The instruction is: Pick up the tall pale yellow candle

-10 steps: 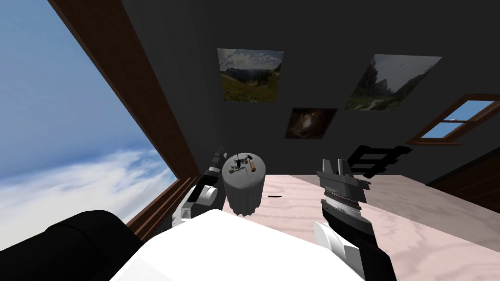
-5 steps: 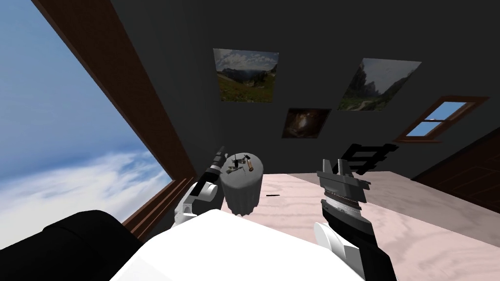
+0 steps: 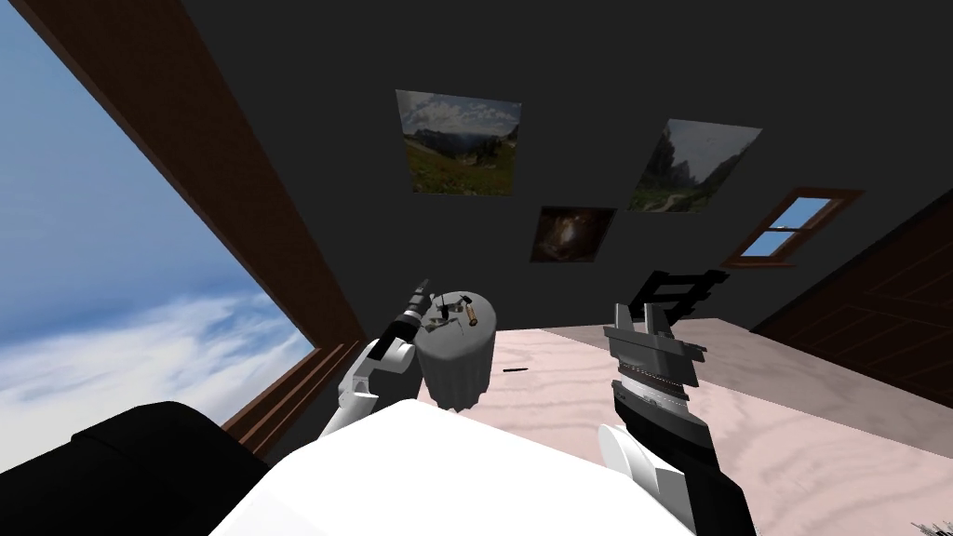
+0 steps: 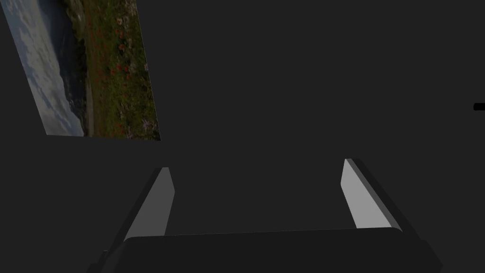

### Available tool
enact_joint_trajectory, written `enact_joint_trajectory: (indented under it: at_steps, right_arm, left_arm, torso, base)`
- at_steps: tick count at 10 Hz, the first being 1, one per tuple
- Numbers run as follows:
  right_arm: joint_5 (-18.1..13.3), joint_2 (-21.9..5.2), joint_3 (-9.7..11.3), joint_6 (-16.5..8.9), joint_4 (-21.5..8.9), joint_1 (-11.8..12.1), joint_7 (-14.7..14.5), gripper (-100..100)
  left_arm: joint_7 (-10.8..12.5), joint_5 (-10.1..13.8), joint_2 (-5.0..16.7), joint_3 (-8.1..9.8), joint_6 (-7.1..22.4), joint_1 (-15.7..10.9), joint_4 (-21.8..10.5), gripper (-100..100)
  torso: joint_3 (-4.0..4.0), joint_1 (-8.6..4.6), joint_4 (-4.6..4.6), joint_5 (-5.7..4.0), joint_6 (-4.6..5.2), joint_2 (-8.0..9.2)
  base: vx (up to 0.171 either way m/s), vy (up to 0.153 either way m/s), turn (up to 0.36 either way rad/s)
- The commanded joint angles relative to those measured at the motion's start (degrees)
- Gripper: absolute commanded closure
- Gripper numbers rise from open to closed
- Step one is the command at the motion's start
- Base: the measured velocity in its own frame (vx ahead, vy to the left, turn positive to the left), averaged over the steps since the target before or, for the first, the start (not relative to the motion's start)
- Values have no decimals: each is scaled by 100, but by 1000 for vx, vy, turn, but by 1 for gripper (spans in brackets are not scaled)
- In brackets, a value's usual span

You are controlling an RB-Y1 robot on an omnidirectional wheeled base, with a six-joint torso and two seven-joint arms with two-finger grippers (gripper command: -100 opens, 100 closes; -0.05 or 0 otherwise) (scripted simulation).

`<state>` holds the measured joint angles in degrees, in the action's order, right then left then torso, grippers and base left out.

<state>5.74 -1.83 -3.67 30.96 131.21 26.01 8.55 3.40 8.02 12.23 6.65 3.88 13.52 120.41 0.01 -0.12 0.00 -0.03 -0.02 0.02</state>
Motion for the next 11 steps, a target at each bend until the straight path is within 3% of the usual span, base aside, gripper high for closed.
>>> enact_joint_trajectory:
  at_steps: [1, 11]
  right_arm:
    - [0, 0, 0, 0, 0, 0, 0, 0]
    - [0, 0, 0, 0, 0, 0, 0, 0]
  left_arm:
    - [116, 36, 88, 69, 286, -119, -92, -100]
    - [568, 269, 510, 418, 1830, -704, -735, -100]
  torso:
    - [0, 0, 0, 0, 0, 0]
    - [0, 9, 0, 2, -1, 0]
  base:
    - [0, -37, -67]
    - [0, -19, -68]
